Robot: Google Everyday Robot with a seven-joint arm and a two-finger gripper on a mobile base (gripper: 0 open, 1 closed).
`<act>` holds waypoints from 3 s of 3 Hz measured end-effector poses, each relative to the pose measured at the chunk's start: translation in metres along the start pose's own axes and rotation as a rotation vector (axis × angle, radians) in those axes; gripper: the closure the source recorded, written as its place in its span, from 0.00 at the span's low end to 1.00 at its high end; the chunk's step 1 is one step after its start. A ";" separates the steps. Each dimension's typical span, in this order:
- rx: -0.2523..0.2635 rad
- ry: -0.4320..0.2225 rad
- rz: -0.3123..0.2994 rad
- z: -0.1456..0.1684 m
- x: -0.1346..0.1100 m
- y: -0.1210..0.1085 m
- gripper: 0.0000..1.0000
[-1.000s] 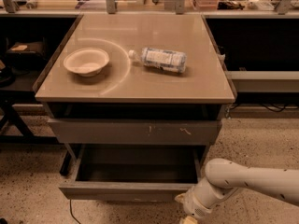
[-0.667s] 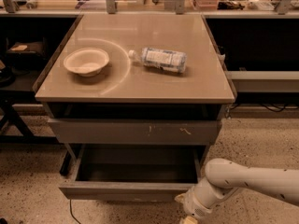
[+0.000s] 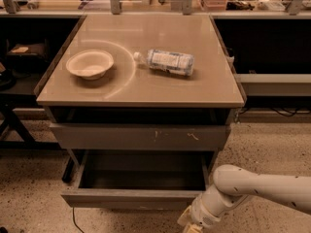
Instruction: Close middle drawer
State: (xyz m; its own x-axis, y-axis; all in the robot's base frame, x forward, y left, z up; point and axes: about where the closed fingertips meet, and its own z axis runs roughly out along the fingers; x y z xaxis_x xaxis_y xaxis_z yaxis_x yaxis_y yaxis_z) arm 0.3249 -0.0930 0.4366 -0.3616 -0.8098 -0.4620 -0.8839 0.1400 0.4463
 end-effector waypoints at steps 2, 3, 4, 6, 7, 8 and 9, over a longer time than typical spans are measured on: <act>-0.001 0.000 0.000 0.000 0.000 0.000 0.88; 0.031 0.007 -0.014 0.005 -0.001 -0.015 1.00; 0.083 -0.012 -0.035 0.006 -0.001 -0.038 1.00; 0.188 -0.020 -0.084 0.002 -0.011 -0.079 1.00; 0.229 -0.015 -0.106 -0.004 -0.022 -0.090 1.00; 0.230 -0.015 -0.106 -0.004 -0.022 -0.090 0.82; 0.230 -0.015 -0.106 -0.004 -0.022 -0.090 0.59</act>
Offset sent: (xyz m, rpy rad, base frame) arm 0.0041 0.0003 -0.0034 0.0004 0.0018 0.0017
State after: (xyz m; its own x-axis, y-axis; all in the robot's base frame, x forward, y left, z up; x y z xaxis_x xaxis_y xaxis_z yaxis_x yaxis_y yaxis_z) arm 0.4135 -0.0900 0.4092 -0.2657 -0.8185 -0.5093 -0.9608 0.1815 0.2095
